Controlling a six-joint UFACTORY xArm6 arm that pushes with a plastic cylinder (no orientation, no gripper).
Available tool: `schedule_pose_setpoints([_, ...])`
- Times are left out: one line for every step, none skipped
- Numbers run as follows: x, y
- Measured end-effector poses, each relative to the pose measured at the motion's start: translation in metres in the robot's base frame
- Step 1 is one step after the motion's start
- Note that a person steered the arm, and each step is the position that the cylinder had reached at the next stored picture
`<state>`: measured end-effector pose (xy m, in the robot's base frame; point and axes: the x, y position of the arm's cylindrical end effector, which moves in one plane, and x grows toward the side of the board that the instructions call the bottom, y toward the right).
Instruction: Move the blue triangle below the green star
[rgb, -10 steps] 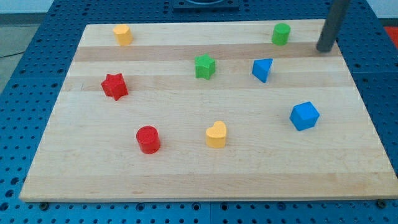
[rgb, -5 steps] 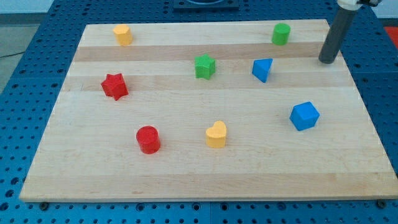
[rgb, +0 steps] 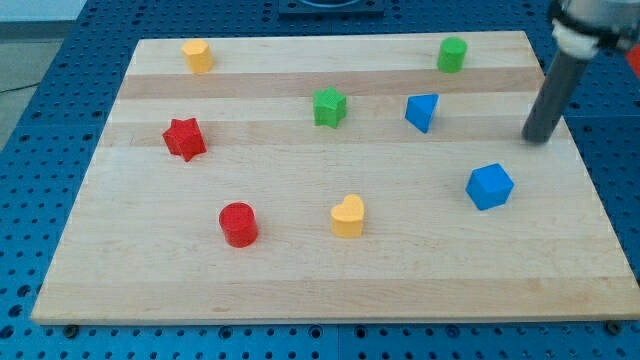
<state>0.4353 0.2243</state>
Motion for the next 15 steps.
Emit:
schedule_pose_setpoints([0.004, -0.1])
schedule_pose_setpoints([-0.026, -0.115])
schedule_pose_setpoints([-0.044, -0.129])
schedule_pose_setpoints([-0.041, -0.085])
schedule_pose_setpoints([-0.048, -0.052])
schedule_pose_setpoints([-0.085, -0.096])
schedule_pose_setpoints([-0.118, -0.131])
schedule_pose_setpoints([-0.099, -0.092])
schedule_pose_setpoints([-0.075, -0.111])
schedule_pose_setpoints([-0.064, -0.169])
schedule_pose_setpoints([-0.091, -0.138])
schedule_pose_setpoints([-0.102, -0.166])
schedule_pose_setpoints([-0.064, -0.197])
schedule_pose_setpoints([-0.041, -0.177])
schedule_pose_setpoints([-0.023, -0.139])
